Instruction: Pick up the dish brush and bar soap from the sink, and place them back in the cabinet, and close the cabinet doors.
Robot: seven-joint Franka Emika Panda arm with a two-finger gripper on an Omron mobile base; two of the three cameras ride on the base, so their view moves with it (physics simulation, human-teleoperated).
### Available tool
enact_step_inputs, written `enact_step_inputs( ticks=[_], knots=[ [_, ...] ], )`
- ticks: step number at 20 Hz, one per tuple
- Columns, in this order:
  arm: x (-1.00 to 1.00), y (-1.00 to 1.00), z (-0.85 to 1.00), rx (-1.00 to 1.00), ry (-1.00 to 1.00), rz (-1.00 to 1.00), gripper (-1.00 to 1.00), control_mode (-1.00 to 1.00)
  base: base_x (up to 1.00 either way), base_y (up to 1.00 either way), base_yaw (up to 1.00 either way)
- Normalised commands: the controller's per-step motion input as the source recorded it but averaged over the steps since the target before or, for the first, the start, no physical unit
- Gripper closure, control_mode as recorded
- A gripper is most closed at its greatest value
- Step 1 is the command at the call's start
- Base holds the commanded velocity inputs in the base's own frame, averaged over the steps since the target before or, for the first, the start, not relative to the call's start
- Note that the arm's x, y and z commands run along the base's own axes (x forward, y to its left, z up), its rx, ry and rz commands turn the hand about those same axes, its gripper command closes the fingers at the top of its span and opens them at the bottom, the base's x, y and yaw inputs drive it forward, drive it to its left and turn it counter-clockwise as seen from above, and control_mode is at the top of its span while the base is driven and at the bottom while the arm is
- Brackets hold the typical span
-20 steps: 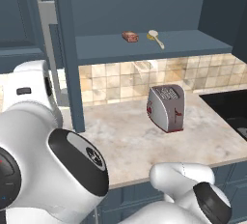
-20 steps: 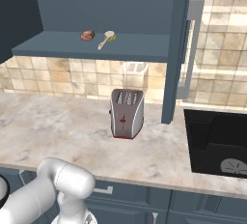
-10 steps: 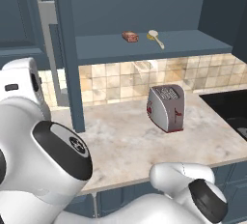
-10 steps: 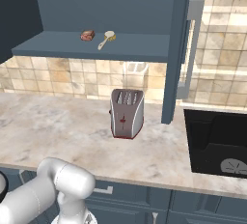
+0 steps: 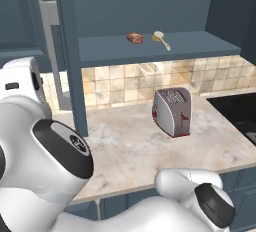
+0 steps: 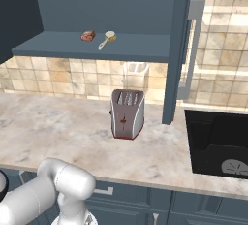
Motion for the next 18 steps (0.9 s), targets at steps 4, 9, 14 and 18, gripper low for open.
enact_step_inputs(
  ticks=[4,9,14,18],
  knots=[
    [0.18,0.0,0.0,0.0,0.0,0.0,-1.0,-1.0,0.0,0.0,0.0],
    [0.13,0.0,0.0,0.0,0.0,0.0,-1.0,-1.0,0.0,0.0,0.0],
    [0.1,0.0,0.0,-0.01,-0.01,0.0,-1.0,-1.0,0.0,0.0,0.0],
    [0.04,0.0,0.0,-0.02,-0.04,-0.01,-1.0,-1.0,0.0,0.0,0.0]
  ],
)
